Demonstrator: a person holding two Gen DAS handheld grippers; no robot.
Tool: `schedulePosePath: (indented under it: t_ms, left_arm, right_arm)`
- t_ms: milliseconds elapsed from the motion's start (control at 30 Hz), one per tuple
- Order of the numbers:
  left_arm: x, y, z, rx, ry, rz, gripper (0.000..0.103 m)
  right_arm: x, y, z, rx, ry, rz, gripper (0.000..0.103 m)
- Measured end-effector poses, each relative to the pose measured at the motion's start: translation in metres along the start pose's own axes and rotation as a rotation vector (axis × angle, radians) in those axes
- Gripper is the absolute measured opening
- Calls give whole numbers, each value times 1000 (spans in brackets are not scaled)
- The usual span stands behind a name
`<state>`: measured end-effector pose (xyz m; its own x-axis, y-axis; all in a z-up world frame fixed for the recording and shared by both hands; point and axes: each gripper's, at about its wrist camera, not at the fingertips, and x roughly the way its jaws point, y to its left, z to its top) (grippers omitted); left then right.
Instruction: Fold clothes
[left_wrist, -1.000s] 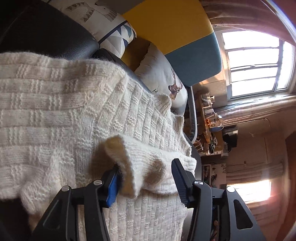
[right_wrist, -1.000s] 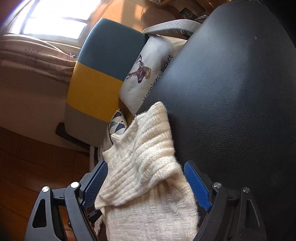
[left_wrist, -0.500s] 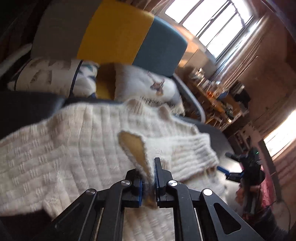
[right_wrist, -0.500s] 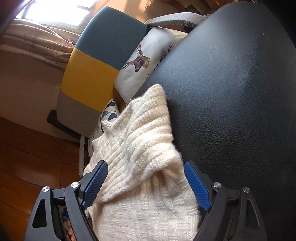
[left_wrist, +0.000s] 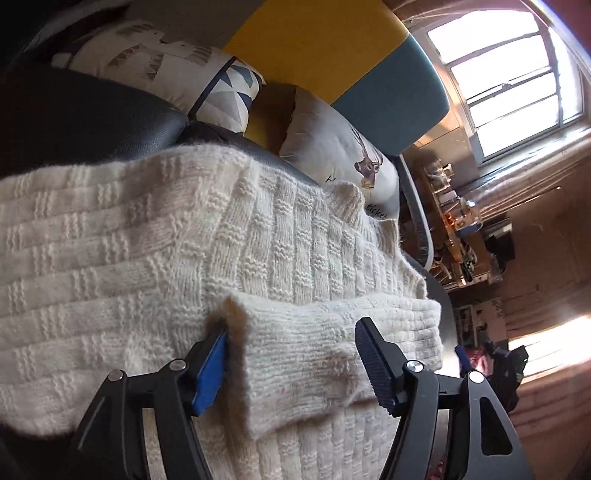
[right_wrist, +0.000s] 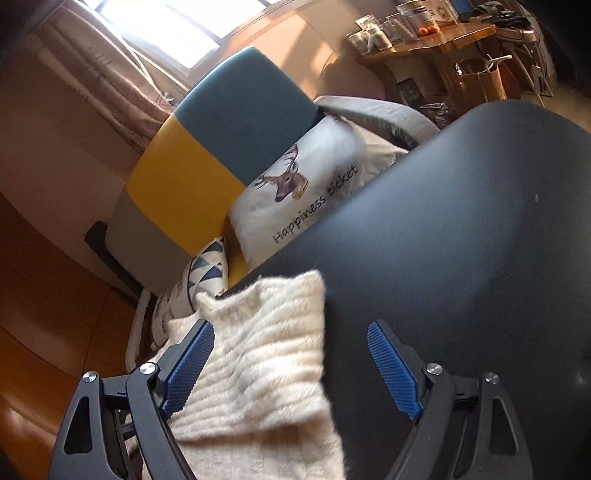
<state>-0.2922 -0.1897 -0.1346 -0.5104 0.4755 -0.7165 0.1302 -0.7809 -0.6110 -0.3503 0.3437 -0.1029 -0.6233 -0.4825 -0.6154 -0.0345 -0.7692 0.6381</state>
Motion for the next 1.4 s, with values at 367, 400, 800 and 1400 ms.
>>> schedulePosePath:
  t_ms: [367,400,800,1400]
  left_arm:
    - [11,-8,5,41,37,165,57]
    - [11,-10,6,53,47,173,57]
    - [-8,-49,21,291,-191,427,18]
    - [-14,17,18,-127,40,27,60]
  right_arm:
    - [89,-6,17,-27,261,14,56]
    - [93,1,15,-74,275,-25,23]
    - [57,90,5,-500,111,-139,12]
    - [59,49,-1,-382,171,-200,21]
